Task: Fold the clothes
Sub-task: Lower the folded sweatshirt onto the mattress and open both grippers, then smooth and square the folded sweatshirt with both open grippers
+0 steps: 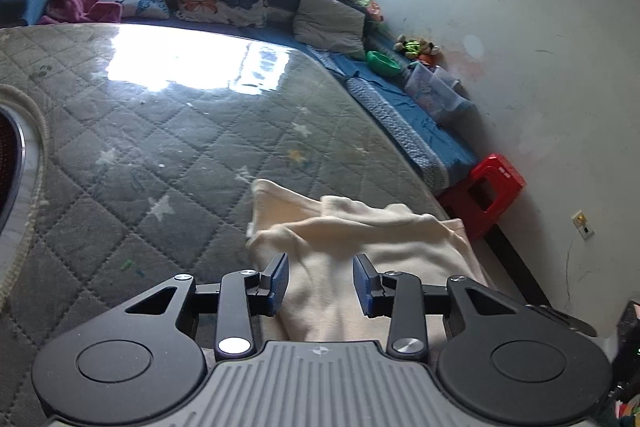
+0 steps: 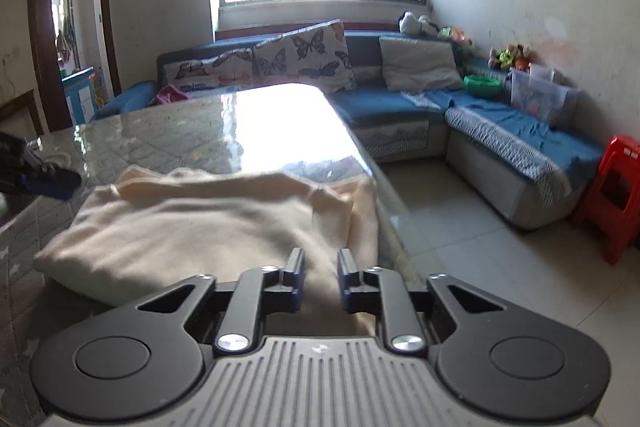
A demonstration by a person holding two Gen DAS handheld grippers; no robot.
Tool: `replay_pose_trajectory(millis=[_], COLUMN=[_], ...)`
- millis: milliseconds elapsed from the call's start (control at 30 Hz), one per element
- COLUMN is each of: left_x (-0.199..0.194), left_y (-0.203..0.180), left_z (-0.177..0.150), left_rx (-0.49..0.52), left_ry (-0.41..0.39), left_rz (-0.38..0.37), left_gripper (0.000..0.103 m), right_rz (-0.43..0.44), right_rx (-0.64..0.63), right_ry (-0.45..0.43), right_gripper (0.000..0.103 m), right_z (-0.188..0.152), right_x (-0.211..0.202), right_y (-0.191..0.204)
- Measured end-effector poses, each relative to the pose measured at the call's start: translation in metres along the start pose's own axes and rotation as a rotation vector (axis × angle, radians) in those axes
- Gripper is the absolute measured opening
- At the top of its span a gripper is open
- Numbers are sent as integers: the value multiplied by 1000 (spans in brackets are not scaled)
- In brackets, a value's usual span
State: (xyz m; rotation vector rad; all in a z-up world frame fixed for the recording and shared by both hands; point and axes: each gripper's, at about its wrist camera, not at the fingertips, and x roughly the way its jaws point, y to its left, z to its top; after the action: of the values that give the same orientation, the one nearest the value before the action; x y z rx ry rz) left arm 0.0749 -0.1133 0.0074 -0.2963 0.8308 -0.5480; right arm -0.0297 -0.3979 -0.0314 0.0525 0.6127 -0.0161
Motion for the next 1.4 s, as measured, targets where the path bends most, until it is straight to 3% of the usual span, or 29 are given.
replay_pose_trajectory(millis=[200,500,767,933,1000,1233,1400], left_x=[9,23,30,27,23,14,12], left_y=[-18,-38,-36,-33,-33,-28,-25], left_z=[-10,-26,-31,-33,-33,-32,-34], left_rx=[55,136,149,152,157,155,148], left_ry=[29,68,91,82,71,63,74], left_rz=[-36,-57,-59,-63,-61,-46,-48], left_gripper=[38,38,38,38,39,39,39], right_rz=[15,128,119,107,130,244,250], right_rx=[-10,-13,-50,-76,-100,-211,-281], right_ry=[15,18,109,105,95,102,135], right_gripper=[15,15,17,17,18,37,39], right_z=[6,55,75,75,77,83,82], right_x=[-1,34,94,99,91,87,108], right_y=[-1,12,33,37,43,87,114])
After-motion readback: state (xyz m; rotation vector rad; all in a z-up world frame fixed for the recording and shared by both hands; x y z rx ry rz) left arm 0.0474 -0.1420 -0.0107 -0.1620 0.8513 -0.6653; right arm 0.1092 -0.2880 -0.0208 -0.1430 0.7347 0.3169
